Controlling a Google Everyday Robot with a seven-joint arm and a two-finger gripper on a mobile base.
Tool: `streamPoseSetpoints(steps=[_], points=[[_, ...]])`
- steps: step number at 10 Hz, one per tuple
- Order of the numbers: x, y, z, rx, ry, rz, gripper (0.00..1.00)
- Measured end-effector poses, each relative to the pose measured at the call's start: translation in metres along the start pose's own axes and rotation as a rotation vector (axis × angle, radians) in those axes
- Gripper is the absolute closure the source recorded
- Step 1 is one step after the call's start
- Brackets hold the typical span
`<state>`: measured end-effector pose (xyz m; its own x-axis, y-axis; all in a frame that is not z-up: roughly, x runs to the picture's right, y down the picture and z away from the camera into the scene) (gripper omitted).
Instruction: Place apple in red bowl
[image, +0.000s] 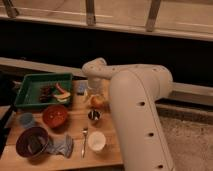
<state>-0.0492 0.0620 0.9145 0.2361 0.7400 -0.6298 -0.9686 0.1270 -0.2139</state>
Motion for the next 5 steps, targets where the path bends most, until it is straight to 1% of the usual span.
streamPoseSetpoints(steps=[3,5], points=[[0.002,-0.009,0.007,0.018,0.025,0.018,0.20],[0.004,-0.009,0.012,0.011,0.041,0.027,0.20]])
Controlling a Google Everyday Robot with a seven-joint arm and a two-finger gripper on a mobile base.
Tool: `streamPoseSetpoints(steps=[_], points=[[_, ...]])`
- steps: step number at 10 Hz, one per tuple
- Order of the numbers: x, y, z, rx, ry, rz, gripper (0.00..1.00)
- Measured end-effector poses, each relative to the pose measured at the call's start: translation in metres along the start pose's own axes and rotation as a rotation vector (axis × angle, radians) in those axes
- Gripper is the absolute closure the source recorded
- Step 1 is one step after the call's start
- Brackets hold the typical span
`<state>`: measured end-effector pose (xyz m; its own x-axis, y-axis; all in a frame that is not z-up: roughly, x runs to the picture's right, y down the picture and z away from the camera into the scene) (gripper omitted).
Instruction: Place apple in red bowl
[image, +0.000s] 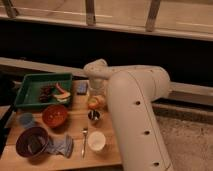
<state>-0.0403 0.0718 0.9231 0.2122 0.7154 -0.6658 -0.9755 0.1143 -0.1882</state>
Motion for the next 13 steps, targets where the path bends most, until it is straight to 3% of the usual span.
streamPoseSetpoints(steps=[2,8,10,13], points=[[0.002,0.003,0.003,-0.021,0.011,-0.005,0.28],[0.002,0.003,-0.009,-0.078,-0.009,-0.010,0.88],[0.001,0.008,-0.029,-0.102,-0.051,-0.026,1.00],[0.004,0.029,-0.092,-0.177,-0.143,-0.098,1.00]])
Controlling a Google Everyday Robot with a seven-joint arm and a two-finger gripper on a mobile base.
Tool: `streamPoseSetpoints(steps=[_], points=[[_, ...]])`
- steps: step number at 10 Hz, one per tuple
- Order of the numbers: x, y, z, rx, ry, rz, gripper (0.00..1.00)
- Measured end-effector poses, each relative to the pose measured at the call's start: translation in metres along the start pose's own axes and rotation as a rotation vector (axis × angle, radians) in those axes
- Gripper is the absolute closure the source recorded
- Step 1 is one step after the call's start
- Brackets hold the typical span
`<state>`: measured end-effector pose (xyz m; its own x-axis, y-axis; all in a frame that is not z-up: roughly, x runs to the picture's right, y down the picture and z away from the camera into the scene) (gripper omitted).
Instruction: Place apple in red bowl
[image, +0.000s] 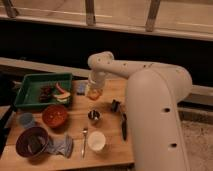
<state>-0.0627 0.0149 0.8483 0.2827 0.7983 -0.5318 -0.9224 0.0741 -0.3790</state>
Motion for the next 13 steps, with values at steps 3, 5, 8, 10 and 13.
streamPoseSetpoints(steps=[3,5,8,10,13], points=[[-0.005,0.055,-0.047,-0.138,-0.091,-0.100,1.00],[-0.012,0.107,-0.060,-0.245,-0.139,-0.170,1.00],[-0.017,0.154,-0.075,-0.332,-0.194,-0.226,1.00],[-0.017,0.152,-0.076,-0.332,-0.194,-0.224,1.00],[-0.011,0.154,-0.068,-0.315,-0.150,-0.236,1.00]])
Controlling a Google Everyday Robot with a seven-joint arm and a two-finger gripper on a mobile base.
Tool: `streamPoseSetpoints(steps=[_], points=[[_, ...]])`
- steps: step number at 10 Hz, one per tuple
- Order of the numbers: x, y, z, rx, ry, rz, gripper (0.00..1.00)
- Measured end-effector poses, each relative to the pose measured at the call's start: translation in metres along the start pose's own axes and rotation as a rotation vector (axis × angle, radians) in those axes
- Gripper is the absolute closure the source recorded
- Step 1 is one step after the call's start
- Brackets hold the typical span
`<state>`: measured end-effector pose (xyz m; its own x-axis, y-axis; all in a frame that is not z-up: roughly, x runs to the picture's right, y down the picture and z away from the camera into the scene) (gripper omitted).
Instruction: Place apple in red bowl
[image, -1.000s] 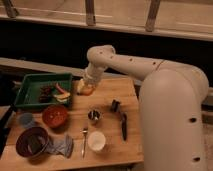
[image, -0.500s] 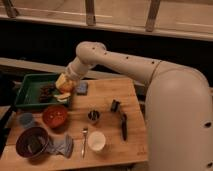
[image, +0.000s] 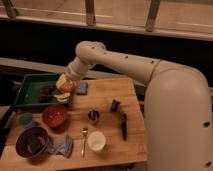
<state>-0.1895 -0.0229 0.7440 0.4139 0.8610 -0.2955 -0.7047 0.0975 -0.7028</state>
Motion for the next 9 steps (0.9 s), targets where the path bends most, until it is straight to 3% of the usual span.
streamPoseSetpoints(steps=[4,5,7,9], points=[[0.042,0.036,0.049,-0.054,0.146,-0.020,1.00],[0.055,0.049,0.070,-0.076,0.205,-0.030,1.00],[0.066,0.065,0.100,-0.103,0.281,-0.052,1.00],[0.064,0.071,0.122,-0.109,0.313,-0.062,0.86]])
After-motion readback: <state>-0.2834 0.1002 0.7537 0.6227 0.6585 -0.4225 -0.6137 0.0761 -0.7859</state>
